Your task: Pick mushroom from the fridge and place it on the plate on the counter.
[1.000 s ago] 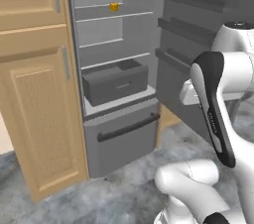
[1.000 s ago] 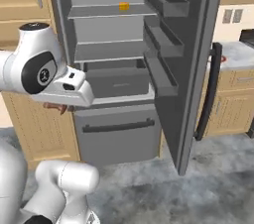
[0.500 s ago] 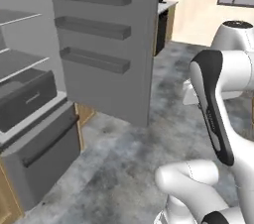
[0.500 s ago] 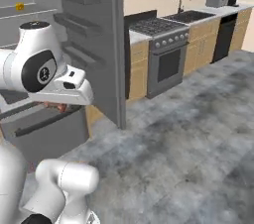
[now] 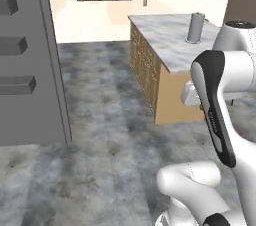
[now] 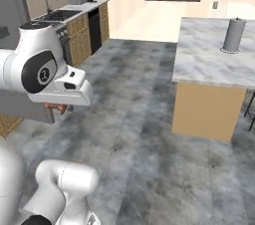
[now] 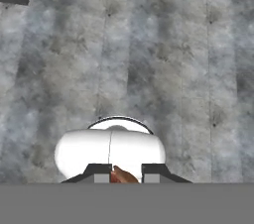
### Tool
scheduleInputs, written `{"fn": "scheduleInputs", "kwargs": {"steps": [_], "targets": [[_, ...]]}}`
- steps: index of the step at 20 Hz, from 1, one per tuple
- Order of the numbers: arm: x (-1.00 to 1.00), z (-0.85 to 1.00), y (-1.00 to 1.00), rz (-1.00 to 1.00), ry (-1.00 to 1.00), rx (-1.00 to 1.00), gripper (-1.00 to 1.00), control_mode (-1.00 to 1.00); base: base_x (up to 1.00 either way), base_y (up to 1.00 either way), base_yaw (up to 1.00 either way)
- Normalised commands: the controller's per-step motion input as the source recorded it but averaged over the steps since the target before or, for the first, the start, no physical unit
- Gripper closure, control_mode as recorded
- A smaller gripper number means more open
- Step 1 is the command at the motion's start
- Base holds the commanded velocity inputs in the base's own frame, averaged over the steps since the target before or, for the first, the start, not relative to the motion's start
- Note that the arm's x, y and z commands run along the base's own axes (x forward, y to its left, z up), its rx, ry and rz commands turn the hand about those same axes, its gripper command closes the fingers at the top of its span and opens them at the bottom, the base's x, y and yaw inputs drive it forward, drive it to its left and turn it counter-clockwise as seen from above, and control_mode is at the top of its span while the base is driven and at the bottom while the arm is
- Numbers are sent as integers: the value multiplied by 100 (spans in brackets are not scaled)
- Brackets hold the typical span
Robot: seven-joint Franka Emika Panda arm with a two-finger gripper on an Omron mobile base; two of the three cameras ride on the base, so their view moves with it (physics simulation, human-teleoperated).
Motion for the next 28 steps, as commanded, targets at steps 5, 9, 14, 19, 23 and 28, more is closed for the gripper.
{"fn": "scheduleInputs", "kwargs": {"steps": [5,9,14,19,23,28], "targets": [[0,0,0,0,0,0,100,100,54,-6,-41],[0,0,0,0,0,0,100,100,100,-15,0],[0,0,0,0,0,0,100,100,100,-54,14],[0,0,0,0,0,0,100,100,100,-48,23],[0,0,0,0,0,0,100,100,100,-3,51],[0,0,0,0,0,0,100,100,100,0,66]]}}
